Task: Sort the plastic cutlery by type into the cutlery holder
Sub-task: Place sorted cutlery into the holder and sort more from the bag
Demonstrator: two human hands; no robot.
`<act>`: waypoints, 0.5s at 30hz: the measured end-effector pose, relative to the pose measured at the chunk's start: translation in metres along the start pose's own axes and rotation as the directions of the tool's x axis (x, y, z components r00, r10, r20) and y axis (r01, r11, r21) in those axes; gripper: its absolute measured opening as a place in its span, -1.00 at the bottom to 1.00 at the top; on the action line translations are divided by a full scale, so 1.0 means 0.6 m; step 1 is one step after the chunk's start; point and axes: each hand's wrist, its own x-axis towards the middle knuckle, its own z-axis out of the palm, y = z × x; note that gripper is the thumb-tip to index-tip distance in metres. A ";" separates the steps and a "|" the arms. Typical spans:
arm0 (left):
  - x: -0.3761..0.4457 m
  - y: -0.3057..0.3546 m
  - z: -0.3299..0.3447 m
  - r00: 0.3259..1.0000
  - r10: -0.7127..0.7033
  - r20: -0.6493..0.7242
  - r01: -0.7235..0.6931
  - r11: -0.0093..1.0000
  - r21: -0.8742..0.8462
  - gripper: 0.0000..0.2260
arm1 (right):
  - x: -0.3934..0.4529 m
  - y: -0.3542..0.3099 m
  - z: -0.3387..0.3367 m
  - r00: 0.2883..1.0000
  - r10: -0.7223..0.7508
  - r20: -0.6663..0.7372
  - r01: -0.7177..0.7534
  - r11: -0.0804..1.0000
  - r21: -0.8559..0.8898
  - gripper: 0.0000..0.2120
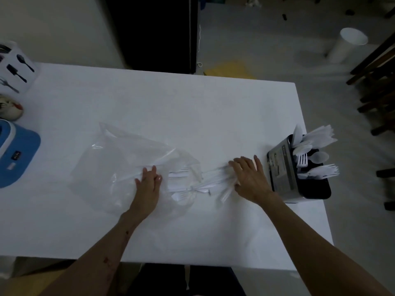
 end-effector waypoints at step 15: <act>-0.026 0.004 -0.003 0.996 -0.086 -0.011 0.083 0.985 -0.149 -0.57 | 0.039 -0.256 0.020 0.954 -0.275 0.122 0.246 0.947 0.208 -0.52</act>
